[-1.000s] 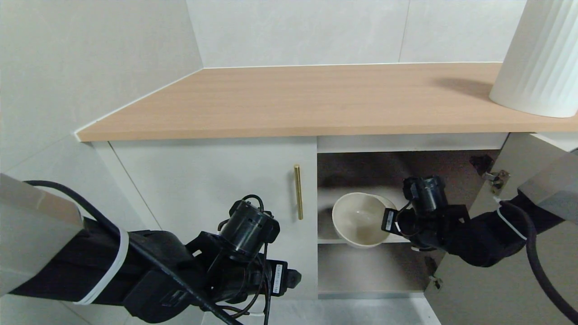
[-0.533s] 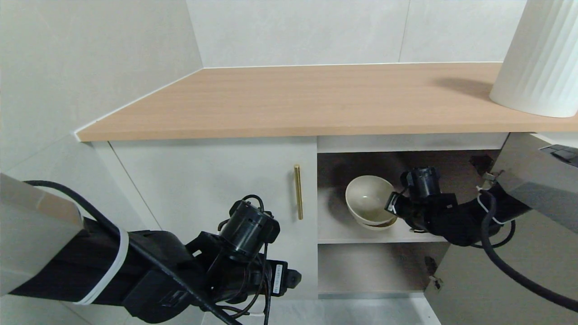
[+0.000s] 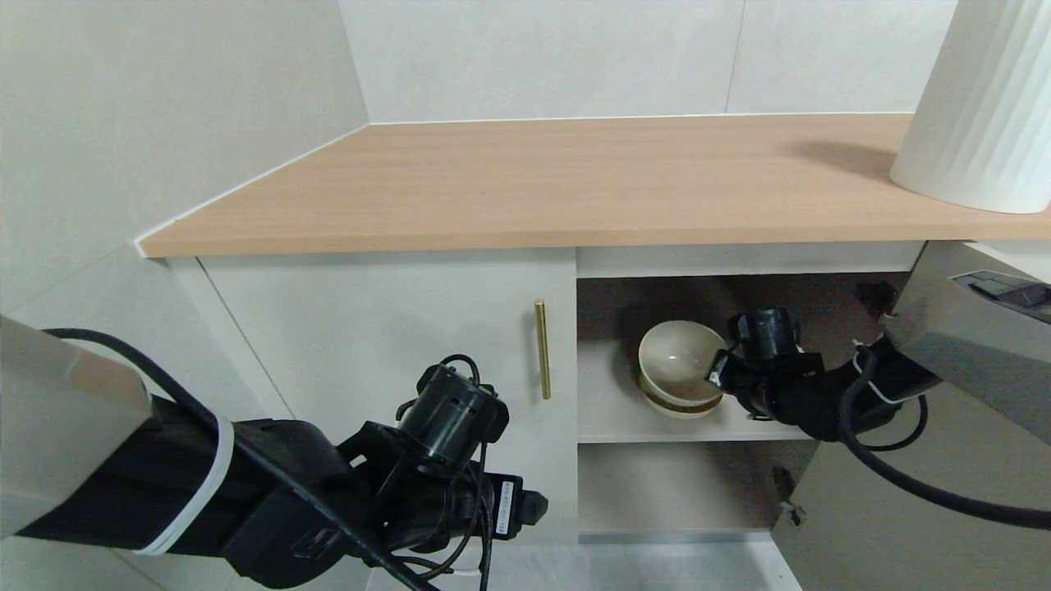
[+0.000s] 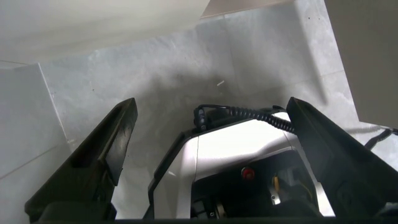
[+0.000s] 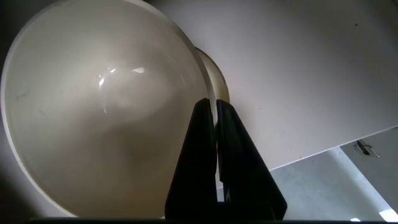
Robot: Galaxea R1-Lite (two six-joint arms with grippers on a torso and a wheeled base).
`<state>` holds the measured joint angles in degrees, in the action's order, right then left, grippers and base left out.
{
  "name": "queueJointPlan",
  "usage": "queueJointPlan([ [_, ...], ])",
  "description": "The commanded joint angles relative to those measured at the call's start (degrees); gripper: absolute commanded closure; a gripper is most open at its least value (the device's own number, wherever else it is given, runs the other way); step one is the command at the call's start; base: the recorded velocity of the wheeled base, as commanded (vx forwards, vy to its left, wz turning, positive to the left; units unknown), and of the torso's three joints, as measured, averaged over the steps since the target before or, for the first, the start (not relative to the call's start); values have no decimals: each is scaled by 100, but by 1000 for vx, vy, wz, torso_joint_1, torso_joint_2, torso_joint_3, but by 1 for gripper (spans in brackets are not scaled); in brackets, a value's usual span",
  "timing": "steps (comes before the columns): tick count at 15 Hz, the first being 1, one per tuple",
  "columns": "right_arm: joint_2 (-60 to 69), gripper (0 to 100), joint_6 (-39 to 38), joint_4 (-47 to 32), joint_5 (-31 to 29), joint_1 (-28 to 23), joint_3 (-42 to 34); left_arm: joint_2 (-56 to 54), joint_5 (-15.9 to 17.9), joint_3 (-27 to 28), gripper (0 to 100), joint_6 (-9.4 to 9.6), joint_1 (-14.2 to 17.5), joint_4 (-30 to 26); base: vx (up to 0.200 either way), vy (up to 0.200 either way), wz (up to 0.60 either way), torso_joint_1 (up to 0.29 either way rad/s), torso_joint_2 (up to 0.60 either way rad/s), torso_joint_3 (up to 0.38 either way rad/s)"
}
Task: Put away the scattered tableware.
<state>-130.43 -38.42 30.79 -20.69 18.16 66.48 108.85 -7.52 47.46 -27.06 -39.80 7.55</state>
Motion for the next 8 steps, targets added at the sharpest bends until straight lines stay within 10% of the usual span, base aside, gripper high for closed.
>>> queueJointPlan([
  [1,-150,100,2,6,-14,3,111,5,-4,-8,0,-1,-1,1,0,0,0,0,0,0],
  [8,-273,100,2,-135,-41,3,296,13,-4,0,0,-1,-1,1,0,0,0,0,0,0],
])
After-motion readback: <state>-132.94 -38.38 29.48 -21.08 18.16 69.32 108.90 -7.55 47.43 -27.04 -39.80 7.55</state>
